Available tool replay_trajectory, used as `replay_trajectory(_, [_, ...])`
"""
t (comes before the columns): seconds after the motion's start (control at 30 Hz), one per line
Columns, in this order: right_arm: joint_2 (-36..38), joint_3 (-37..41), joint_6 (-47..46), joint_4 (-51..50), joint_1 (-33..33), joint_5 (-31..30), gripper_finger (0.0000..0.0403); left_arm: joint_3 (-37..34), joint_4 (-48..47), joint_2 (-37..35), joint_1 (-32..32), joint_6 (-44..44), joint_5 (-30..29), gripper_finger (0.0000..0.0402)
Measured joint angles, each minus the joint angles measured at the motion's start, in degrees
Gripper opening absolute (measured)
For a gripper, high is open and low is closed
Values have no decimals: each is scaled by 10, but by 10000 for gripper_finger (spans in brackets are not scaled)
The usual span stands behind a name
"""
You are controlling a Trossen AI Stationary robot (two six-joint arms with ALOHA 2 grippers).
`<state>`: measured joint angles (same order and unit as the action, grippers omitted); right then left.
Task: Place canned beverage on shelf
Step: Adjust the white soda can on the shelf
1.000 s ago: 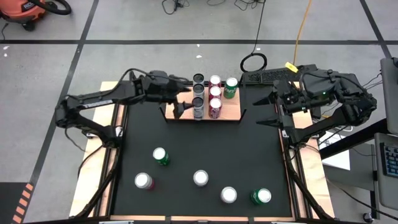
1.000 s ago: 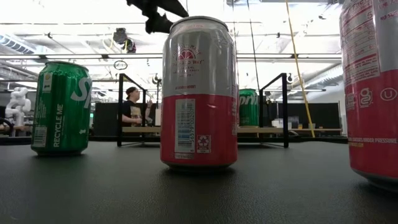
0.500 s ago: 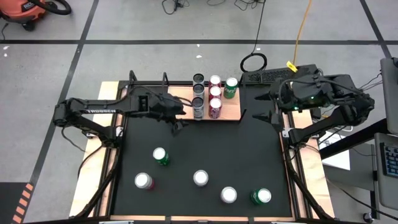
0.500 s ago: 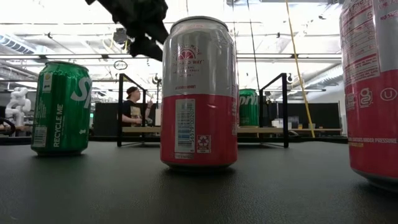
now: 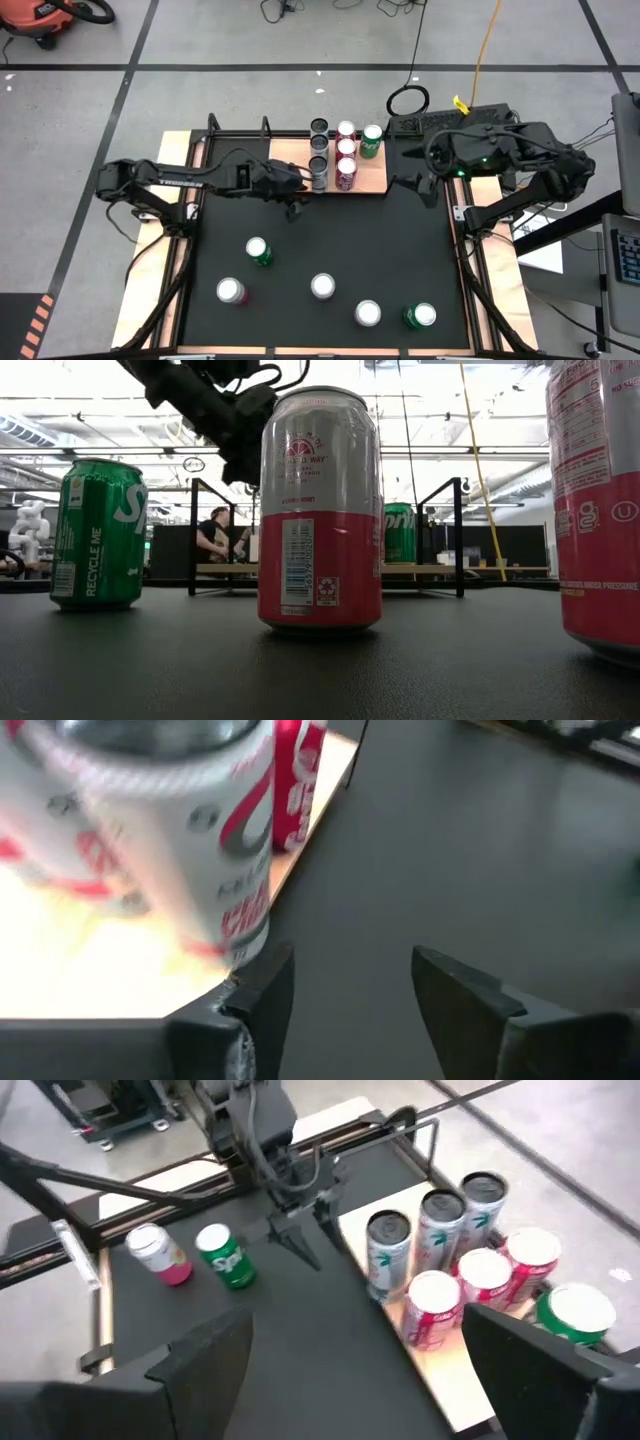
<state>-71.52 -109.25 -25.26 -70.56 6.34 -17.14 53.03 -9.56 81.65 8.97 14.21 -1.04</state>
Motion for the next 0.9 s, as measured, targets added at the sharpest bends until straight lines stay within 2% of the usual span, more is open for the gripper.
replay_trajectory(0.17, [0, 0, 0, 8, 0, -24, 338, 0, 64, 32, 0, -11, 0, 171])
replay_trajectory(0.43, [0, 0, -11, 9, 0, -25, 338, 0, 83, 64, 0, -12, -25, 137])
replay_trajectory(0.9, [0, 0, -5, 9, 0, -25, 338, 0, 123, 69, 0, -30, -87, 127])
